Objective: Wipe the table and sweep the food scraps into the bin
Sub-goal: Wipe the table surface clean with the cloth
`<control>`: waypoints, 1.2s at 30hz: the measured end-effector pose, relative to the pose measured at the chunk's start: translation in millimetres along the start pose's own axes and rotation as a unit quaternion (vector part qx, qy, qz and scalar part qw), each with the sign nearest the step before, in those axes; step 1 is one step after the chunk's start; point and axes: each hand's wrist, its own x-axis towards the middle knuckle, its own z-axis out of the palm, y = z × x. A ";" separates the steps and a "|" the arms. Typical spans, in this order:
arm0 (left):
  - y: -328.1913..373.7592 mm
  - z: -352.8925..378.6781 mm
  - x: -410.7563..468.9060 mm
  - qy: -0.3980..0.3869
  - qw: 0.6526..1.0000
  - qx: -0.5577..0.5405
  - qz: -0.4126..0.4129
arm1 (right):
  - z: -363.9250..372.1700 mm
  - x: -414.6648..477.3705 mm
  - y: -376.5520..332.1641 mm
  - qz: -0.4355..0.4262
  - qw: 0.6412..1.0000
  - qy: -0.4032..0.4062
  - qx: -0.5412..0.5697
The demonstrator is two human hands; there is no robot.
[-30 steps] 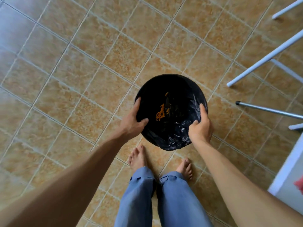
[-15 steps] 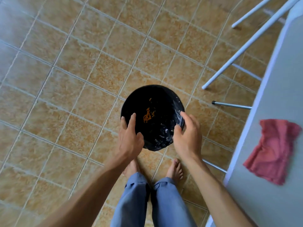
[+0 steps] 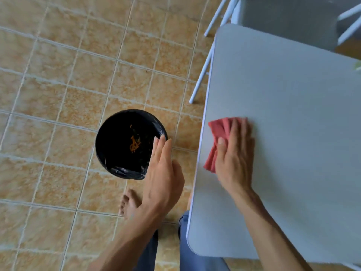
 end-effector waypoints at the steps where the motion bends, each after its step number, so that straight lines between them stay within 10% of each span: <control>1: 5.9 8.4 -5.2 0.011 1.000 0.008 0.009 | 5.1 -3.7 3.5 -0.039 0.999 -0.004 -0.026; 8: 39.6 64.9 -43.1 0.067 0.997 -0.002 -0.022 | -2.5 3.1 27.2 -0.405 0.909 -0.064 -0.077; 15: 56.7 83.6 -42.6 0.117 0.992 -0.014 -0.053 | -11.3 135.1 18.6 -0.160 0.986 0.032 -0.024; 24: 21.1 38.4 -13.7 0.161 0.979 -0.038 -0.118 | -1.1 18.9 36.3 -0.584 0.802 -0.124 -0.030; 31: 90.4 56.5 50.6 0.226 0.968 -0.038 -0.102 | -15.6 117.6 30.0 -0.331 0.943 0.035 0.016; 36: 98.1 57.2 44.5 0.221 0.973 -0.026 -0.067 | -15.9 81.7 56.2 -0.570 0.811 -0.121 0.060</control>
